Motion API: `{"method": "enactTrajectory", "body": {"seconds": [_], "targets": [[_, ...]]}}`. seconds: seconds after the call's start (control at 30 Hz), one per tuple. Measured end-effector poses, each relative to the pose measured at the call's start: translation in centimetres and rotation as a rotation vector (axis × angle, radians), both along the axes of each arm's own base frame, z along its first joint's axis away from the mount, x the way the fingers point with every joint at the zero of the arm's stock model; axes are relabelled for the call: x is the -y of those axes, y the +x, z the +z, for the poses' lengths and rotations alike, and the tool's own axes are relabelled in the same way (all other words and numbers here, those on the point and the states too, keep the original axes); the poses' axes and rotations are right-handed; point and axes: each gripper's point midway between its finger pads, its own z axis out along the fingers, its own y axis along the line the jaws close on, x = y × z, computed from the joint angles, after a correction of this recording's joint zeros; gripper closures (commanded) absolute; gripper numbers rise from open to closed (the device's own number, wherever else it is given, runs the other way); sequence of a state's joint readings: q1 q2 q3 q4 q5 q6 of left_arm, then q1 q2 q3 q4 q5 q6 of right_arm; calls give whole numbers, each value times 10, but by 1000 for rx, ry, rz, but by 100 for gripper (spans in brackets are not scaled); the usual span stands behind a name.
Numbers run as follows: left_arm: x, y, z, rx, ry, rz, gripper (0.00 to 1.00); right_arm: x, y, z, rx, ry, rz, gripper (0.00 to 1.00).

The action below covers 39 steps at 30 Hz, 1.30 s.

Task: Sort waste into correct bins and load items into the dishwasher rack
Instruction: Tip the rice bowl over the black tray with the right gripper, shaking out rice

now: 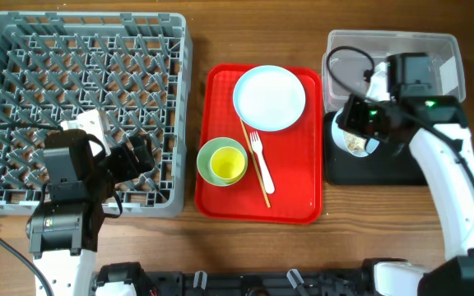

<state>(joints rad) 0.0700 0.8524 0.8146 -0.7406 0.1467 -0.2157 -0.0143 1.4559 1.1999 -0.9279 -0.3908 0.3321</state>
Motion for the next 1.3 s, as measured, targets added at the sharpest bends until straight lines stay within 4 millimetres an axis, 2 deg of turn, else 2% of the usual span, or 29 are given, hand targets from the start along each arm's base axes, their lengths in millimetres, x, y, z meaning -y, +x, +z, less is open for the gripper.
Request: {"method": "enactTrajectory", "body": {"seconds": [0.23, 0.37, 1.0, 1.17, 1.3], "targets": [[0, 0, 0, 0, 0, 0, 0, 17, 1, -20, -32, 216, 3, 96], [0, 0, 0, 0, 0, 0, 0, 28, 2, -22, -15, 340, -23, 96], [0, 0, 0, 0, 0, 0, 0, 101, 18, 17, 50, 849, -339, 96], [0, 0, 0, 0, 0, 0, 0, 111, 19, 30, 78, 930, -363, 96], [0, 0, 0, 0, 0, 0, 0, 111, 21, 40, 104, 978, -340, 96]]}}
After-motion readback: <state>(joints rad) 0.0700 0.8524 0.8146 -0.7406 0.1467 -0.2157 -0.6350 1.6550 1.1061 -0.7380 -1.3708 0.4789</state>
